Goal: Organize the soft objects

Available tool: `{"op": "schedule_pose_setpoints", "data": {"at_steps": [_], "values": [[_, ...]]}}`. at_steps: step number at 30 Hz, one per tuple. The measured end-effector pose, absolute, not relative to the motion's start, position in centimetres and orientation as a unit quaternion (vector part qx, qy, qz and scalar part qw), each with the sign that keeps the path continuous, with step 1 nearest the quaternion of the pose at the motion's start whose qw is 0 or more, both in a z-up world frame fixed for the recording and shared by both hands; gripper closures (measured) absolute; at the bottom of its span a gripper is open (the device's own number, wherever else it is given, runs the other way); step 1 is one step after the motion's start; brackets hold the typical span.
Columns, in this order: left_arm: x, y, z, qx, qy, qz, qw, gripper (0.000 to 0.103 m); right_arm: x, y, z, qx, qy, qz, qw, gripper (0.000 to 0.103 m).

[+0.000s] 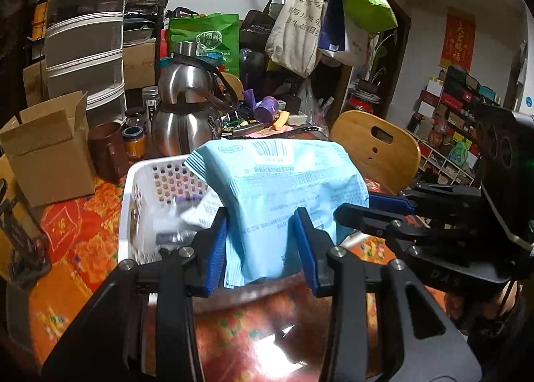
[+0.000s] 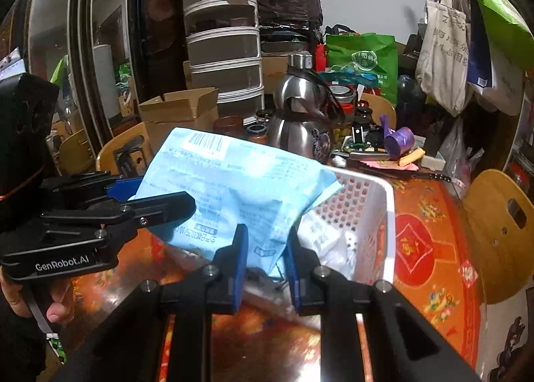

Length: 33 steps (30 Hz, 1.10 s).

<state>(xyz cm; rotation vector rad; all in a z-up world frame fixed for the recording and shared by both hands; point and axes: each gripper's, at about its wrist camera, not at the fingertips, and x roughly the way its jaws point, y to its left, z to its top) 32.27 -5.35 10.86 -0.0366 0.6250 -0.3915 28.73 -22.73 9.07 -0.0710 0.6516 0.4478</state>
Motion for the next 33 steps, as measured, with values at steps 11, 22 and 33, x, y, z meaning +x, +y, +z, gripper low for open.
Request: {"op": "schedule_pose_setpoints", "data": {"at_steps": [11,22,33], "values": [[39.1,-6.0,8.3,-0.029,0.330,-0.171,0.928,0.066,34.1,-23.3,6.9,-0.030,0.334,0.209,0.918,0.083],[41.5,-4.4,6.1,-0.036,0.330,-0.117,0.936,0.012,35.0,-24.4,5.8,-0.036,0.324,0.163,0.931,0.037],[37.8,-2.7,5.4,-0.012,0.323,-0.101,0.941,0.002,32.3,-25.3,5.5,-0.028,0.322,0.160,0.933,0.015]]}}
